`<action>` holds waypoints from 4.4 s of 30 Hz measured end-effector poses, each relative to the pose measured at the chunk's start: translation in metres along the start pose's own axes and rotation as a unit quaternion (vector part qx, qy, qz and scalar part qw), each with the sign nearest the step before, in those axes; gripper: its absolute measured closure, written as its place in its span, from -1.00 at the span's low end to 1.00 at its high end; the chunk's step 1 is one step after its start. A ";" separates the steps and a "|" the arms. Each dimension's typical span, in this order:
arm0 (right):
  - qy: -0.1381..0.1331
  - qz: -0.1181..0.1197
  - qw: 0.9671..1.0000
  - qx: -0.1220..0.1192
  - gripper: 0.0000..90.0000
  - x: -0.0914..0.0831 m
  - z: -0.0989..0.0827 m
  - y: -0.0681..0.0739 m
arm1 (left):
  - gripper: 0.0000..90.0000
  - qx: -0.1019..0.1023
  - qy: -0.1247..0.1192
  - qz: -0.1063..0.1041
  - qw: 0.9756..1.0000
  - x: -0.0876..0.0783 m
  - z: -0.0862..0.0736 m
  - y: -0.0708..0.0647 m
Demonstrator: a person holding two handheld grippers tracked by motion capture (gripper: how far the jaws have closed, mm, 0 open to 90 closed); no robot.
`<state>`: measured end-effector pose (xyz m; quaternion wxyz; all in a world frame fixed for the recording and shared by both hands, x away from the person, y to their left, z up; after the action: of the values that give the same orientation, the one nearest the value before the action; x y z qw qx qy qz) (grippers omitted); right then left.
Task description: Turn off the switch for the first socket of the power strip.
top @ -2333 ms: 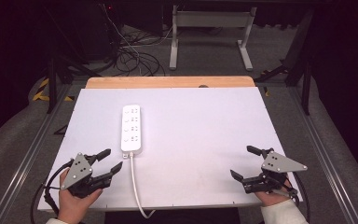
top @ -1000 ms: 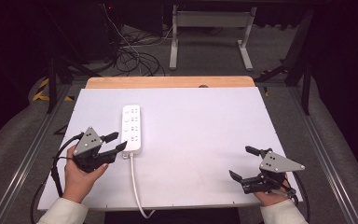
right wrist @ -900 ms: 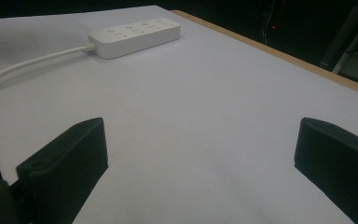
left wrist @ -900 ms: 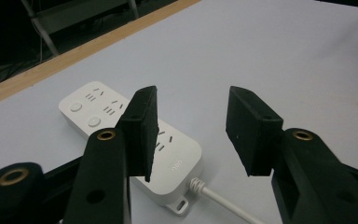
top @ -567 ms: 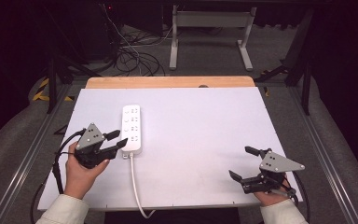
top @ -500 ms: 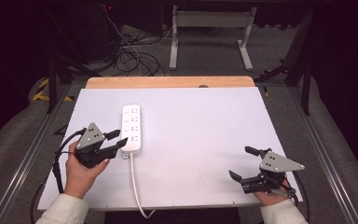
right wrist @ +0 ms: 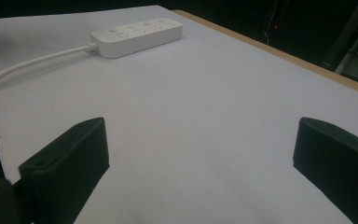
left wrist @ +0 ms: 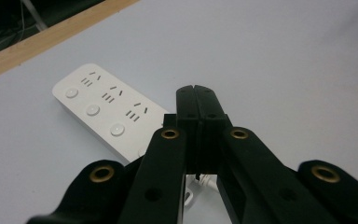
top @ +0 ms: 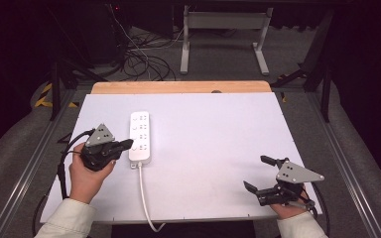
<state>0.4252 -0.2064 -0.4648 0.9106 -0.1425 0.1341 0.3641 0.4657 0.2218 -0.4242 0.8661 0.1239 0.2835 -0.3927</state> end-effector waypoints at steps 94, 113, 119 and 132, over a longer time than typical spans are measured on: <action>-0.002 0.002 1.000 -0.003 -0.91 0.000 -0.001 0.000 | 1.00 -0.062 0.245 -0.013 0.967 0.076 -0.018 0.053; -0.001 0.003 1.000 -0.003 -0.91 0.000 -0.001 0.001 | 1.00 -0.079 0.231 -0.019 0.970 0.074 -0.024 0.058; -0.001 0.004 1.000 -0.003 -0.91 0.000 -0.002 0.001 | 1.00 -0.074 0.231 -0.016 0.970 0.074 -0.023 0.056; 0.000 0.005 1.000 -0.002 -0.91 0.000 -0.002 0.001 | 1.00 -0.075 0.227 -0.014 0.971 0.074 -0.024 0.055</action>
<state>0.4243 -0.2061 -0.4668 0.9083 -0.1438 0.1340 0.3693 0.5371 0.2234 -0.4875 0.7801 0.1407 0.5031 -0.3443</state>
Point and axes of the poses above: each handheld gripper's, and its own axes: x roughly forward along the jaws, z roughly out of its top, y roughly to its left, the point moved 6 cm from there along x, roughly forward along the jaws, and after that the axes turned 7 degrees about -z, right-handed, at the moved point
